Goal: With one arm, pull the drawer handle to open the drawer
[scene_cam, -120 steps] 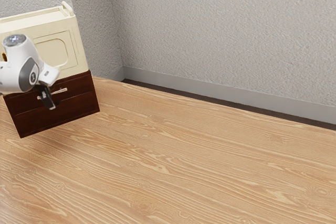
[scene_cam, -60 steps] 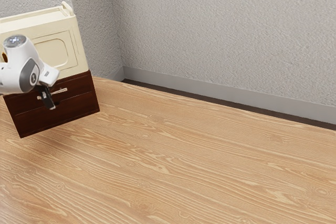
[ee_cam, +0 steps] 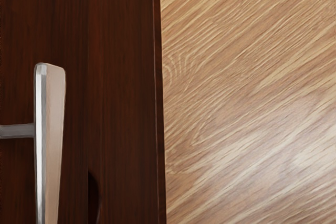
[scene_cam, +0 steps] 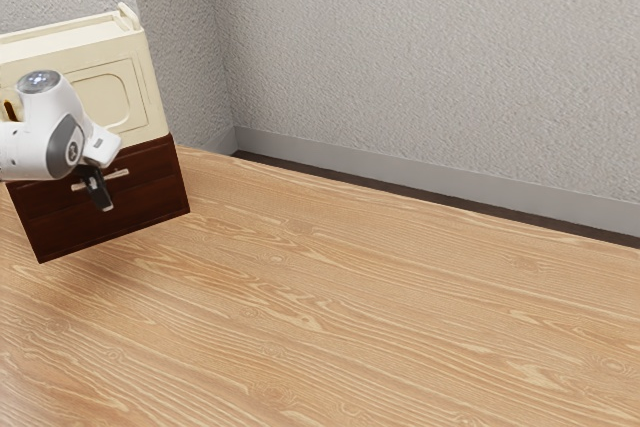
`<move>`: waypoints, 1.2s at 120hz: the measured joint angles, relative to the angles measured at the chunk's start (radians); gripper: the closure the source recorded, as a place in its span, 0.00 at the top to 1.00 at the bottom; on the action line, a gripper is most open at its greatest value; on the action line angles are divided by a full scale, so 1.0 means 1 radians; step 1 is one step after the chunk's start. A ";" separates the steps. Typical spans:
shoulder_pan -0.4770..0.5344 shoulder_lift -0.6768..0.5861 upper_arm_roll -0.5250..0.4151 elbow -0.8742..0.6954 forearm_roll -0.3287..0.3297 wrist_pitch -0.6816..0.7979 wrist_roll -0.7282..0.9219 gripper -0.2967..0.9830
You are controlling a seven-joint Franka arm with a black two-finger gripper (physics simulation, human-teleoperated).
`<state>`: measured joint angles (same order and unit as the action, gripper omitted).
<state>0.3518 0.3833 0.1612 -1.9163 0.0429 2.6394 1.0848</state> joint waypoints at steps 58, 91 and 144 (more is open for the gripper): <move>-0.005 -0.056 -0.007 -0.073 0.002 -0.002 -0.006 0.74; -0.022 -0.076 -0.009 -0.112 -0.003 -0.008 -0.009 0.77; -0.055 -0.153 -0.009 -0.217 0.000 -0.005 -0.020 0.76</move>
<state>0.2966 0.2304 0.1519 -2.1333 0.0427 2.6349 1.0648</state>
